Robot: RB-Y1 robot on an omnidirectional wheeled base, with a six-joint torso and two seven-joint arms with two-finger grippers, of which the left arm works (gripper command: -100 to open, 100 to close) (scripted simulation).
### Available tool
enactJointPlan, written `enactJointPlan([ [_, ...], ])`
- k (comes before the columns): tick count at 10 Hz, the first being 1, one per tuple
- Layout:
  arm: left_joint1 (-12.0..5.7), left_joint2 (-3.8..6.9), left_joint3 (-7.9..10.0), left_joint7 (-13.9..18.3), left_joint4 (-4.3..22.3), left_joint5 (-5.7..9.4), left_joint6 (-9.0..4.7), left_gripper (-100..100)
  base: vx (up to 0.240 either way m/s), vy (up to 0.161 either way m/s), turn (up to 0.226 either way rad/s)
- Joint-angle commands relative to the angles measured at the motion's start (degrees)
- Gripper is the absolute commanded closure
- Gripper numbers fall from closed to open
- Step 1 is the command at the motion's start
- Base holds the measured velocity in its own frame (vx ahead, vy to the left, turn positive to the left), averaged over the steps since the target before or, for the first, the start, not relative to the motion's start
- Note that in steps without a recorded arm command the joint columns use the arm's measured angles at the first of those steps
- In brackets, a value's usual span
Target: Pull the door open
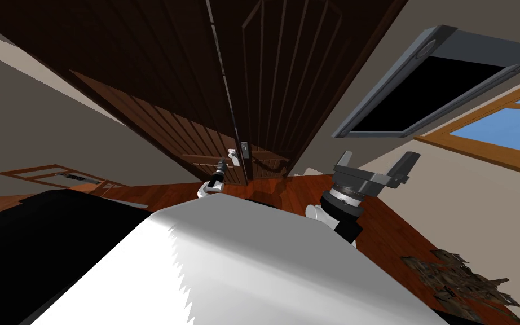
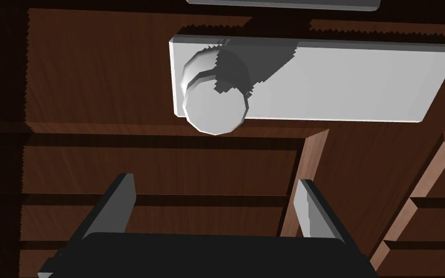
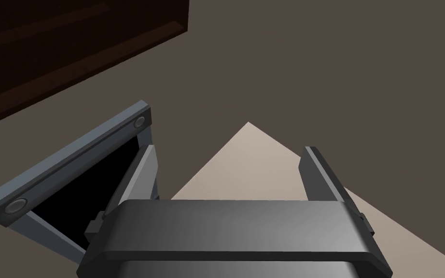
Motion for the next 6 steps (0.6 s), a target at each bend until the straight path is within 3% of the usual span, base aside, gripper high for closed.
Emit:
enactJointPlan([
  [1,0.37,0.07,-1.27,0.52,-0.87,-0.11,-0.35,-100,-0.206,-0.047,-0.068],
  [2,0.48,0.11,-1.98,0.79,-1.40,-0.17,-0.41,-100,-0.204,-0.040,-0.083],
  [3,0.30,-0.10,-1.51,0.47,-0.96,-0.19,-0.38,-100,-0.089,-0.014,-0.018],
  [6,-0.32,-0.16,-0.57,0.07,0.44,-0.12,-0.49,-100,0.128,0.068,0.016],
])
